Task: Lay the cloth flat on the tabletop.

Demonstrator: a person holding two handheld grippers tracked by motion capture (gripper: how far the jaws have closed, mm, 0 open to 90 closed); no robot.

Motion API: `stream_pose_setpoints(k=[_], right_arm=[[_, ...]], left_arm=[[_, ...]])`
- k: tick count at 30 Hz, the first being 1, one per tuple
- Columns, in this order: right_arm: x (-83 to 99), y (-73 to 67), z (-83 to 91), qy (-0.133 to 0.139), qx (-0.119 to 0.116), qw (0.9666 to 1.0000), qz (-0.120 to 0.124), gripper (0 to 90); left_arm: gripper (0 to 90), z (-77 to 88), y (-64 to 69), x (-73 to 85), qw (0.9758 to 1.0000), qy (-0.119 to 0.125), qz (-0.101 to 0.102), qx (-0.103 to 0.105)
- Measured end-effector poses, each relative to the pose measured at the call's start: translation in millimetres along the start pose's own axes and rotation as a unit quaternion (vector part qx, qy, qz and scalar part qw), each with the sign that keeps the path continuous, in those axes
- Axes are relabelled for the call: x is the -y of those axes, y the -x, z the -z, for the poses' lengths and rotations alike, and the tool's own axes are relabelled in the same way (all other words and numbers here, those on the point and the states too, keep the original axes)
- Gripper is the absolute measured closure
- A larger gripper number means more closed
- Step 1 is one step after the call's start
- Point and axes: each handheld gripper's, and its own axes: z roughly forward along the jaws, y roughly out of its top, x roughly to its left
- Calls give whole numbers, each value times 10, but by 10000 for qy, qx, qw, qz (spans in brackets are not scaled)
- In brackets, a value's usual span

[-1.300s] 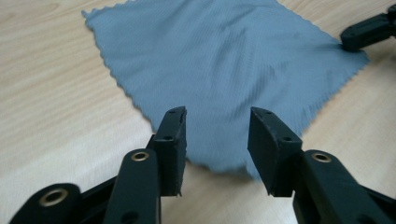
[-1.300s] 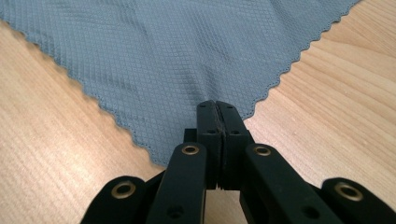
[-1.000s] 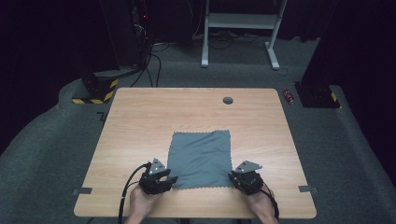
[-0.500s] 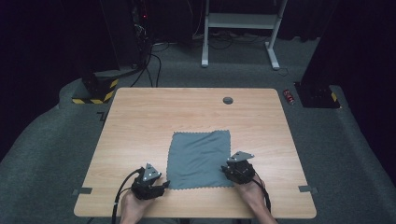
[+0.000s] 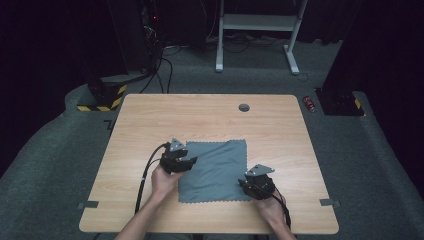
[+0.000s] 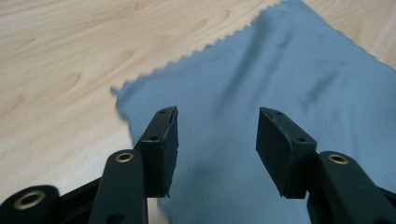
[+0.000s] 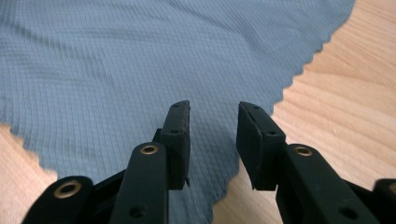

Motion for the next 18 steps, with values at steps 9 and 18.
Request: stream_pose_setpoints(k=[9,18], right_arm=[[-64,-8,-113,97,-154,9997,-176,608],[-46,-2,-99,5,-165,9999,-32,616]], left_arm=[[518,-419,-71,-158,9987,-231,-42,-446],[534,-568,-307,-251,9970,-474,24,-616]])
